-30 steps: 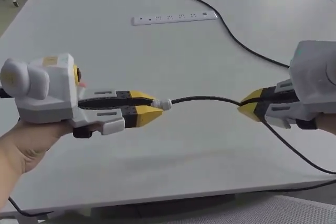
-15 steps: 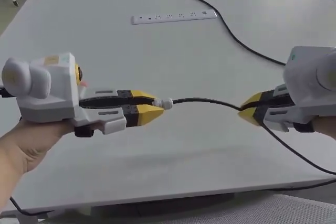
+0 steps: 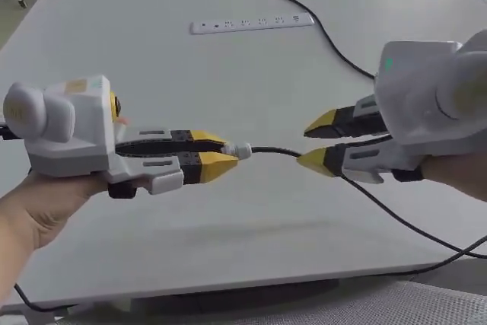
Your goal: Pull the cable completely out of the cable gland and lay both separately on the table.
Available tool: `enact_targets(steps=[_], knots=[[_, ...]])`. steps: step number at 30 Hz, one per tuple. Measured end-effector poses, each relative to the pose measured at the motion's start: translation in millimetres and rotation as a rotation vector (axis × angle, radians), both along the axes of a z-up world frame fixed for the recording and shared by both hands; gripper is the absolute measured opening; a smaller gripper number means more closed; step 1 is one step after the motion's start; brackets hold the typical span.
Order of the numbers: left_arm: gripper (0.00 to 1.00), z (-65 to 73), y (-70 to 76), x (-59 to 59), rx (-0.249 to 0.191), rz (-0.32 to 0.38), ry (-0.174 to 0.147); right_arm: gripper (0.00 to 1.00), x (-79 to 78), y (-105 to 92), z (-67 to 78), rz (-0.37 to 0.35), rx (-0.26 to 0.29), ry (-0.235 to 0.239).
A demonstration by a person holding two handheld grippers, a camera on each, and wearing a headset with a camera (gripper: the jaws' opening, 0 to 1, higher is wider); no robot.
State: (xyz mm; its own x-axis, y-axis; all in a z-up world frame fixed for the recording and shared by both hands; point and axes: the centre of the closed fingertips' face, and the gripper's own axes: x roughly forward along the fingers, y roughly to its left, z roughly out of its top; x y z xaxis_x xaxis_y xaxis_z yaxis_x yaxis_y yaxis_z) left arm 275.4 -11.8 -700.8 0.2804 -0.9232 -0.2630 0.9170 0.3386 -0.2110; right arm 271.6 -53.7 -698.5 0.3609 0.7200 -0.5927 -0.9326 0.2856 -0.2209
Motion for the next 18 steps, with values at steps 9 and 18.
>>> enact_targets(steps=[9,18], knots=[[0.15,1.0,-0.8,-3.0,0.006,-0.011,-0.004,0.07,-2.9,28.8,-5.3,0.101,-0.064,-0.053],[0.15,0.9,-1.5,-4.0,0.006,-0.015,-0.007,0.02,-1.2,33.5,-10.1,0.133,-0.098,-0.071]])
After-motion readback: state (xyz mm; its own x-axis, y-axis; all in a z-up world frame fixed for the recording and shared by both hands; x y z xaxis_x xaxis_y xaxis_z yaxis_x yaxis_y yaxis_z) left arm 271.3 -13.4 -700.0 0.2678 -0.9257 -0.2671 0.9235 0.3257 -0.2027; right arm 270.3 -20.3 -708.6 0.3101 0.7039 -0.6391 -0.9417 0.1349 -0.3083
